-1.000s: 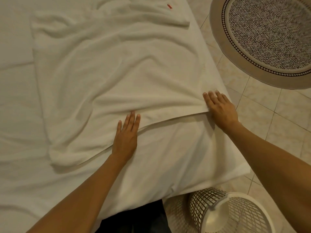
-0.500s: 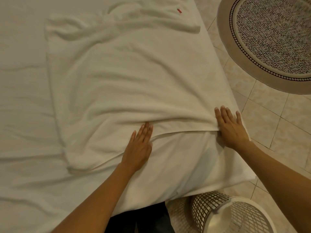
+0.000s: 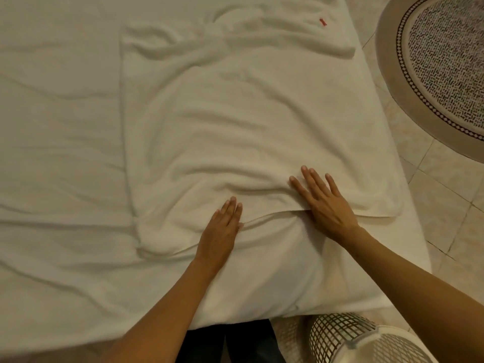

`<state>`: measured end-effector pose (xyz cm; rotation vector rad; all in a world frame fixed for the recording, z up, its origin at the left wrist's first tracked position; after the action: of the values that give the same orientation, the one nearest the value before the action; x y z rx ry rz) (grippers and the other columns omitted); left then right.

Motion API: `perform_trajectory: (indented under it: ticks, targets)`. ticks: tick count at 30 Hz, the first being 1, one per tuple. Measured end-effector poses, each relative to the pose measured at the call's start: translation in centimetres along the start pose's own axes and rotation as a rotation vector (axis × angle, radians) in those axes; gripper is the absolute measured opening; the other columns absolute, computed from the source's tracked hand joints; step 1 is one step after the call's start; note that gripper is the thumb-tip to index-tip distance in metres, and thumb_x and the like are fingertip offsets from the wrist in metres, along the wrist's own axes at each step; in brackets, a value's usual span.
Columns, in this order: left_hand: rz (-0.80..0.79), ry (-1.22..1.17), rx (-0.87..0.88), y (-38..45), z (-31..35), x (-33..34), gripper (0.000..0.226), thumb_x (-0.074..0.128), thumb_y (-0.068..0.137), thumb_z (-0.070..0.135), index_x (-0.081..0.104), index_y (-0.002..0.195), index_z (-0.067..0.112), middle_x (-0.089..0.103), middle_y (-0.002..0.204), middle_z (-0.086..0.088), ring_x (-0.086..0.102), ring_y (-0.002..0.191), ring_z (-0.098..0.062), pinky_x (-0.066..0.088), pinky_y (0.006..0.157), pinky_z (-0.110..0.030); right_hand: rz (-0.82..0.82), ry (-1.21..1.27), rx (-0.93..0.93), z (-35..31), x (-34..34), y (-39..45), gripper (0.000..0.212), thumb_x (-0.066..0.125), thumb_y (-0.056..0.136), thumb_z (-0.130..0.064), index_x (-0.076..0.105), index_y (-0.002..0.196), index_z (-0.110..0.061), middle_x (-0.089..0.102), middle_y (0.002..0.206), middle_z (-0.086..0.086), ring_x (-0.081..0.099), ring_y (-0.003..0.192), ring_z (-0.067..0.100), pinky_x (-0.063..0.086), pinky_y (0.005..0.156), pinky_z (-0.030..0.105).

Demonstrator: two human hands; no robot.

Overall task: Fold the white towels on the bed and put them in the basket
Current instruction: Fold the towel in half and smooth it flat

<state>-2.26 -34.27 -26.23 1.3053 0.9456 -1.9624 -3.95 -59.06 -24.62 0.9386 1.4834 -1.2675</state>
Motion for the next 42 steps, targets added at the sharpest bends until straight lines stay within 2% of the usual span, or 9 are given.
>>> perform_trajectory:
  ticks: [4, 7, 10, 14, 16, 18, 27, 36, 42]
  targets:
    - [0.013, 0.04, 0.052, -0.5, -1.0, 0.2, 0.048, 0.055, 0.086, 0.019, 0.049, 0.131, 0.003, 0.054, 0.136, -0.017, 0.056, 0.122, -0.027, 0.054, 0.09, -0.041, -0.039, 0.054, -0.031, -0.6, 0.5, 0.7, 0.081, 0.04, 0.092, -0.008, -0.01, 0.148, -0.036, -0.01, 0.158, 0.008, -0.004, 0.146, 0.024, -0.001, 0.116, 0.038]
    - [-0.015, 0.062, 0.025, -1.2, -2.2, 0.0, 0.082, 0.078, 0.061, -0.006, 0.039, 0.133, 0.001, 0.054, 0.135, -0.019, 0.057, 0.122, -0.028, 0.05, 0.093, -0.038, -0.072, 0.072, -0.031, -0.4, 0.6, 0.4, 0.081, 0.035, 0.091, -0.005, -0.014, 0.147, -0.037, -0.01, 0.158, 0.005, -0.004, 0.147, 0.021, -0.002, 0.116, 0.034]
    - [0.065, 0.066, 0.021, -1.7, -3.2, -0.4, 0.075, 0.07, 0.061, -0.016, 0.045, 0.131, -0.003, 0.056, 0.132, -0.021, 0.059, 0.119, -0.029, 0.05, 0.093, -0.039, -0.067, 0.089, -0.032, -0.4, 0.5, 0.3, 0.081, 0.035, 0.09, -0.003, -0.012, 0.148, -0.034, -0.006, 0.159, 0.005, -0.001, 0.147, 0.021, 0.001, 0.117, 0.034]
    - [0.075, 0.076, 0.047, -4.1, -3.6, -0.2, 0.063, 0.03, 0.076, -0.008, 0.038, 0.138, 0.0, 0.055, 0.134, -0.018, 0.053, 0.125, -0.027, 0.031, 0.111, -0.026, -0.035, 0.085, -0.032, -0.9, 0.9, -0.7, 0.086, 0.042, 0.085, 0.001, -0.005, 0.15, -0.03, -0.001, 0.158, 0.009, 0.003, 0.146, 0.024, 0.005, 0.116, 0.036]
    - [0.027, 0.071, 0.052, -5.6, -3.2, 0.9, 0.075, 0.028, 0.077, -0.008, 0.016, 0.149, 0.006, 0.048, 0.141, -0.016, 0.038, 0.134, -0.024, 0.004, 0.118, -0.024, -0.048, 0.066, -0.042, -1.1, 1.7, -1.6, 0.086, 0.045, 0.085, -0.001, -0.004, 0.15, -0.029, -0.002, 0.157, 0.01, 0.002, 0.145, 0.024, 0.006, 0.116, 0.037]
    - [-0.004, 0.08, 0.026, -6.4, -3.0, 2.0, 0.082, 0.027, 0.075, -0.008, -0.003, 0.149, 0.008, 0.04, 0.147, -0.015, 0.026, 0.137, -0.021, -0.004, 0.117, -0.03, -0.049, 0.05, -0.039, -1.2, 2.2, -2.0, 0.084, 0.048, 0.087, -0.006, -0.002, 0.15, -0.029, 0.0, 0.157, 0.01, 0.003, 0.144, 0.024, 0.008, 0.115, 0.039]
    - [-0.062, 0.191, 0.012, -6.7, -5.4, 0.5, 0.081, 0.037, 0.068, 0.025, 0.026, 0.146, 0.004, 0.03, 0.153, -0.013, 0.03, 0.141, -0.022, 0.009, 0.114, -0.039, -0.038, -0.025, 0.252, 4.4, 1.2, -3.6, 0.103, 0.067, 0.072, -0.004, 0.004, 0.15, -0.026, 0.019, 0.155, 0.018, 0.021, 0.143, 0.034, 0.018, 0.114, 0.049]
    - [-0.05, 0.246, -0.063, -5.4, -6.9, -0.4, 0.084, 0.051, 0.07, 0.003, 0.02, 0.148, 0.006, 0.035, 0.151, -0.013, 0.031, 0.14, -0.022, 0.004, 0.115, -0.034, -0.115, -0.039, 0.266, 7.8, 0.7, -3.1, 0.101, 0.075, 0.073, -0.012, 0.01, 0.15, -0.02, 0.021, 0.154, 0.021, 0.021, 0.142, 0.037, 0.021, 0.115, 0.05]
    - [0.092, 0.149, -0.05, -2.2, -2.8, -0.8, 0.071, 0.046, 0.072, 0.004, 0.032, 0.142, 0.004, 0.04, 0.147, -0.017, 0.043, 0.135, -0.028, 0.034, 0.111, -0.045, -0.066, -0.025, 0.175, 4.4, 0.6, -1.6, 0.096, 0.065, 0.073, -0.005, 0.012, 0.151, -0.021, 0.02, 0.155, 0.019, 0.021, 0.142, 0.036, 0.016, 0.115, 0.047]
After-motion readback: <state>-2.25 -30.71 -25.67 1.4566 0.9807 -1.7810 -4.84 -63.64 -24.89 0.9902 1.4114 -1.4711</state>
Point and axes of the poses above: each hand's wrist, its own y-axis towards the middle knuckle, its own x-axis out of the palm, z = x × y, the point moved 4 cm from there along y, towards the middle knuckle
